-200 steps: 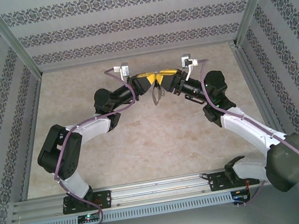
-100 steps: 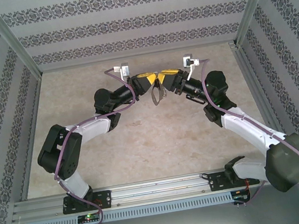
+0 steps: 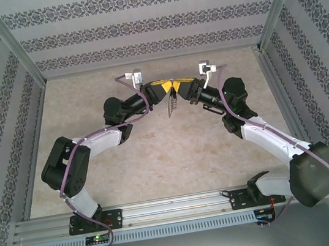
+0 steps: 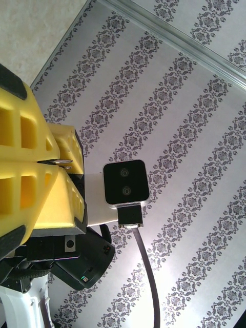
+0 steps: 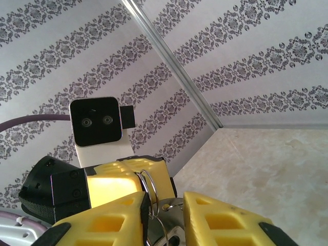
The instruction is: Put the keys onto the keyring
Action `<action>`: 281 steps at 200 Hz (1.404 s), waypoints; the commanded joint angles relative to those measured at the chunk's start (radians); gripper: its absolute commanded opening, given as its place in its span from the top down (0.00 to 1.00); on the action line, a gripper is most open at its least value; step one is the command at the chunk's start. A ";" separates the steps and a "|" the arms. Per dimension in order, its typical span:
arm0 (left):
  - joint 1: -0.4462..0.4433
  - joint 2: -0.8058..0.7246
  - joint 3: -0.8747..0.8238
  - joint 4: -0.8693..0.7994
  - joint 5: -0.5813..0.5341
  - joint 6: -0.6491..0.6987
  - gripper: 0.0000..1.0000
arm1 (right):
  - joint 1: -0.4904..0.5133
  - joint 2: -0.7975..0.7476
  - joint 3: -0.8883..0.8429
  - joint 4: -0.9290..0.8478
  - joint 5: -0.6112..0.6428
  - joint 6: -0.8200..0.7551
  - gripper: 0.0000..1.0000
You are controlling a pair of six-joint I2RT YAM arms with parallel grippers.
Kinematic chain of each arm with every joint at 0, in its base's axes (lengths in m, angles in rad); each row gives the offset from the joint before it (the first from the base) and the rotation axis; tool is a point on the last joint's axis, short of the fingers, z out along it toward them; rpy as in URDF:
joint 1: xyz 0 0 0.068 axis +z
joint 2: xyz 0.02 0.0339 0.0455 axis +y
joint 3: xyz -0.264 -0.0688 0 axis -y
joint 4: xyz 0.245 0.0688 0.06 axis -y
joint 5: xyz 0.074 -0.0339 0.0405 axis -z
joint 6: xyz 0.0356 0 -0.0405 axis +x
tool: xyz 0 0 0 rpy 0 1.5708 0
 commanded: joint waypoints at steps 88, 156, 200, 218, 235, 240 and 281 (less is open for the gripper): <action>-0.007 -0.010 0.016 0.086 0.012 -0.015 1.00 | 0.015 0.012 0.048 0.073 -0.035 0.001 0.87; -0.011 -0.005 0.018 0.086 0.013 -0.016 1.00 | 0.018 0.023 0.054 0.082 -0.049 0.003 0.84; -0.013 -0.003 0.018 0.086 0.011 -0.016 1.00 | 0.015 0.024 0.053 0.078 -0.049 -0.003 1.00; -0.011 -0.007 0.017 0.086 0.010 -0.011 1.00 | 0.010 0.022 0.048 0.070 -0.053 -0.009 1.00; 0.002 -0.026 0.008 0.070 0.013 0.011 0.93 | -0.005 0.018 0.043 0.059 -0.067 -0.013 1.00; 0.007 -0.035 0.005 0.059 0.015 0.022 0.91 | -0.011 0.015 0.041 0.056 -0.072 -0.015 1.00; 0.062 -0.131 -0.010 -0.144 0.042 0.139 0.72 | -0.091 -0.001 0.043 -0.019 -0.177 -0.049 1.00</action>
